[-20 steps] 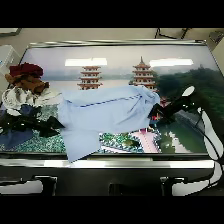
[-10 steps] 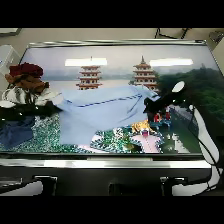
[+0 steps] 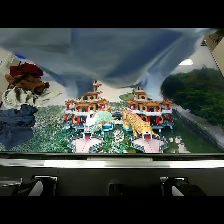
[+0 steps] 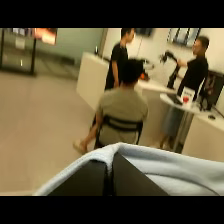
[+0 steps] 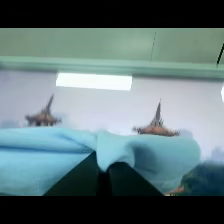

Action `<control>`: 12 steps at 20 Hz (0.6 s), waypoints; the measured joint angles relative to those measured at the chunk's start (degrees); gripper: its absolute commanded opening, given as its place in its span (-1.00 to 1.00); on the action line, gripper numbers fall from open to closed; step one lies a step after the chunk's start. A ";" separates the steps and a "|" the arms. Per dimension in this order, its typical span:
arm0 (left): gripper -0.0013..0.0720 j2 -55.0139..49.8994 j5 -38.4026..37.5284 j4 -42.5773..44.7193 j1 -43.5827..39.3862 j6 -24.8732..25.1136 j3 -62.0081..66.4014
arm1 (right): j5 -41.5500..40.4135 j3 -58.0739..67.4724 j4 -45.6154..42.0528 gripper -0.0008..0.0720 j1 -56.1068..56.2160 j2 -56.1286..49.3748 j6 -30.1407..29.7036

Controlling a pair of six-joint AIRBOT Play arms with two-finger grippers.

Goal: Fold the clothes and pants, and hang the long-sleeved shirts on hangers.

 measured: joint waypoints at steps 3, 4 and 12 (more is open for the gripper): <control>-0.91 6.27 4.02 -0.20 0.00 0.00 2.05 | -2.03 1.51 -0.79 -0.85 -0.02 7.41 -0.02; -0.91 7.41 5.44 -0.33 0.00 0.00 2.38 | -2.86 1.77 -0.83 -0.85 -0.02 9.25 0.00; -0.91 2.95 -1.31 3.85 0.00 -0.02 1.01 | 6.49 1.60 -4.59 -0.85 0.00 8.72 1.66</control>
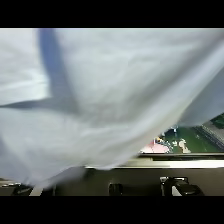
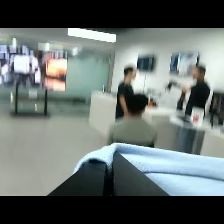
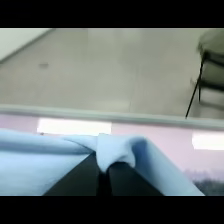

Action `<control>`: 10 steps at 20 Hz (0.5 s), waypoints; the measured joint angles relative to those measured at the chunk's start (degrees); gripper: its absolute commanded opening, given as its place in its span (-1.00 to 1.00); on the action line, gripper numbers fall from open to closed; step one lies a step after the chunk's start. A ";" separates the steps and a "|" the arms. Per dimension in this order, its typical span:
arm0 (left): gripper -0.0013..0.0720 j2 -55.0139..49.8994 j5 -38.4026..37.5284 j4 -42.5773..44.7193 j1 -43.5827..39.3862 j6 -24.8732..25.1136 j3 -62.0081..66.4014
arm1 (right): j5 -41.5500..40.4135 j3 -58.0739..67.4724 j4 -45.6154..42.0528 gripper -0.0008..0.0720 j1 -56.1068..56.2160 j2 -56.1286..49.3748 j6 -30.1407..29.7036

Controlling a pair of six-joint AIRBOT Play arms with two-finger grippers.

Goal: Fold the clothes and pants, and hang the long-sleeved shirts on hangers.

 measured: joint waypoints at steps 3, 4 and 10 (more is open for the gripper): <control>-0.90 -7.39 -4.50 1.66 -0.33 0.35 -6.27 | 6.54 -3.41 -1.11 -0.85 0.02 -8.59 1.40; -0.90 -10.29 -5.09 2.10 -0.61 1.11 -8.57 | 6.86 -5.09 -1.27 -0.85 0.04 -12.48 2.03; -0.91 -32.59 -5.03 3.08 -3.37 2.54 -16.44 | 0.70 -10.19 3.43 -0.85 0.04 -38.73 15.76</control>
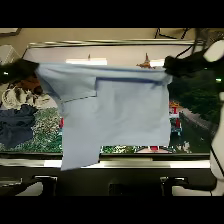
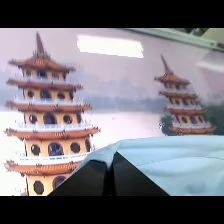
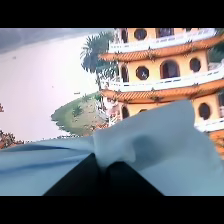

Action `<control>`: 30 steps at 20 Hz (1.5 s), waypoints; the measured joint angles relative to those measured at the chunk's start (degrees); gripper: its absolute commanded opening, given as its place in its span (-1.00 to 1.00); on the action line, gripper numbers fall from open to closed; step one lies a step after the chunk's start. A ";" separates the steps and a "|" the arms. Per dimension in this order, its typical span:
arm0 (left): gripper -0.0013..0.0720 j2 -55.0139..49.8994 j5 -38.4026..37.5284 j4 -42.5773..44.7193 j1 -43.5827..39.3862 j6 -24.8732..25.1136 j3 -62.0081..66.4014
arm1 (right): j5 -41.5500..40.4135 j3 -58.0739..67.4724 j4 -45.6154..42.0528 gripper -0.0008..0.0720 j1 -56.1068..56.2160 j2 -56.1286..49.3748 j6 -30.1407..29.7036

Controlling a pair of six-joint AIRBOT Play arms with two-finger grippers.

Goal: Fold the clothes and pants, and hang the long-sleeved shirts on hangers.

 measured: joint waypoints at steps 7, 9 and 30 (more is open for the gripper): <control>0.18 -15.02 -3.74 -0.39 -2.69 -7.43 -1.18 | -0.96 -0.26 11.65 -0.24 -0.68 -14.91 5.35; 0.80 -16.09 -6.91 0.33 -1.44 -8.35 -0.61 | 1.18 0.68 9.94 0.67 -2.51 -14.40 2.91; -0.59 -17.62 -21.42 15.04 5.66 -10.71 -20.44 | 12.74 -45.16 3.28 0.85 -22.05 9.25 -12.98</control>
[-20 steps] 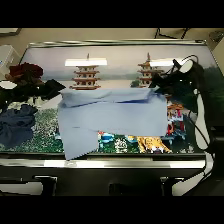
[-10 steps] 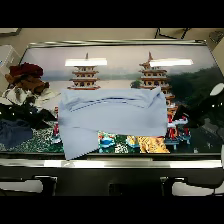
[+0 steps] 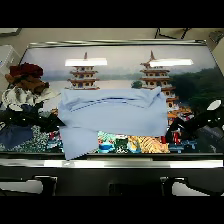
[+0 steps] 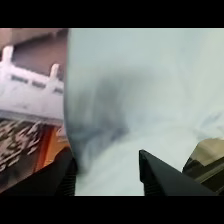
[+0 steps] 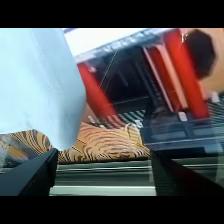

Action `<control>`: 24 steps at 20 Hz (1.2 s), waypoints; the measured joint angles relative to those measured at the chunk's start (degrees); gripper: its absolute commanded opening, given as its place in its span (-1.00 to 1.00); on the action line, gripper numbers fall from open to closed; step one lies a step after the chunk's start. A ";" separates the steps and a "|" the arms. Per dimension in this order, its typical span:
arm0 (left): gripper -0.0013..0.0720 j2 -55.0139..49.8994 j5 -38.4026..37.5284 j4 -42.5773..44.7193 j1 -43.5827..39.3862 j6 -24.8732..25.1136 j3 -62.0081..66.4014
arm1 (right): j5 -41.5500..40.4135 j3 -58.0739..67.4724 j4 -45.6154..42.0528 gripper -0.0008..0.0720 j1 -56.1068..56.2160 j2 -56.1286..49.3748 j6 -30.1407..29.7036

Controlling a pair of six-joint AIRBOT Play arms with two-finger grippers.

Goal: Fold the clothes and pants, and hang the long-sleeved shirts on hangers.

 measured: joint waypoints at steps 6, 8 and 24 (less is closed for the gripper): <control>-0.90 0.61 3.17 -0.04 -1.77 -0.28 -0.17 | -6.99 -5.35 6.67 0.70 -0.02 0.09 -1.14; -0.90 1.29 2.89 -0.42 -1.95 -0.42 -0.17 | -9.42 -6.10 8.90 0.66 0.57 -0.13 -1.57; -0.91 25.46 5.77 -4.00 -1.99 0.15 42.01 | -14.05 39.80 -3.56 -0.85 8.28 17.66 -10.27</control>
